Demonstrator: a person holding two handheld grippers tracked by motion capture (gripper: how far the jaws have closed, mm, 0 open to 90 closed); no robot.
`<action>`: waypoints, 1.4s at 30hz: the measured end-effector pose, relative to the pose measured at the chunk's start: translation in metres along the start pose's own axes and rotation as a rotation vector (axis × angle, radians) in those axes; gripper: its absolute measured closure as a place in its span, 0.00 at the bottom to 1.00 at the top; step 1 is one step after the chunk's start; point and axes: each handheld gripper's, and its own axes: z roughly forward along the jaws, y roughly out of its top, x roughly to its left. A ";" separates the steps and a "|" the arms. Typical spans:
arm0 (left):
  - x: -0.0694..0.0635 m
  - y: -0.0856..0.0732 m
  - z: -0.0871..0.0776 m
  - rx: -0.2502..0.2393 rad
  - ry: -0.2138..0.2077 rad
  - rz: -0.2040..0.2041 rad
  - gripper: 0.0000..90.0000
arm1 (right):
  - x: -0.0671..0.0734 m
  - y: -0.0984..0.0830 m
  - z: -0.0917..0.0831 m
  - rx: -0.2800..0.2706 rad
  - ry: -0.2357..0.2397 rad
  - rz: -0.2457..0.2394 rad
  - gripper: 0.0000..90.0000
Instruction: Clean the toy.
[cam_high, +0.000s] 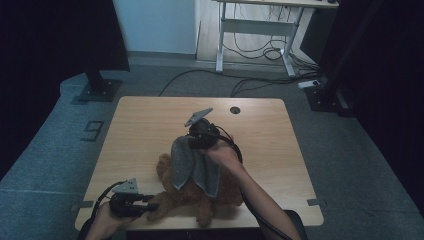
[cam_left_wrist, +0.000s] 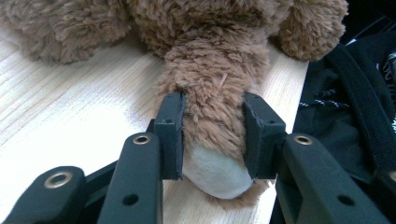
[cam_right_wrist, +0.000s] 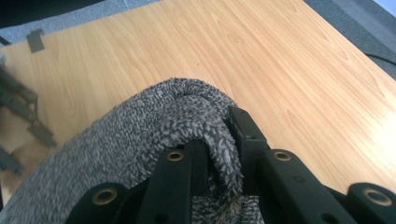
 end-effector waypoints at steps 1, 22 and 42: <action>0.000 0.000 0.000 0.002 0.000 0.001 0.69 | -0.002 0.003 0.004 0.000 0.006 0.004 0.87; -0.001 0.000 0.001 0.004 0.000 0.004 0.69 | 0.008 -0.003 0.117 0.205 0.266 0.058 0.86; 0.000 0.000 0.001 0.004 -0.001 0.002 0.69 | -0.029 -0.041 0.091 0.307 0.037 0.070 0.86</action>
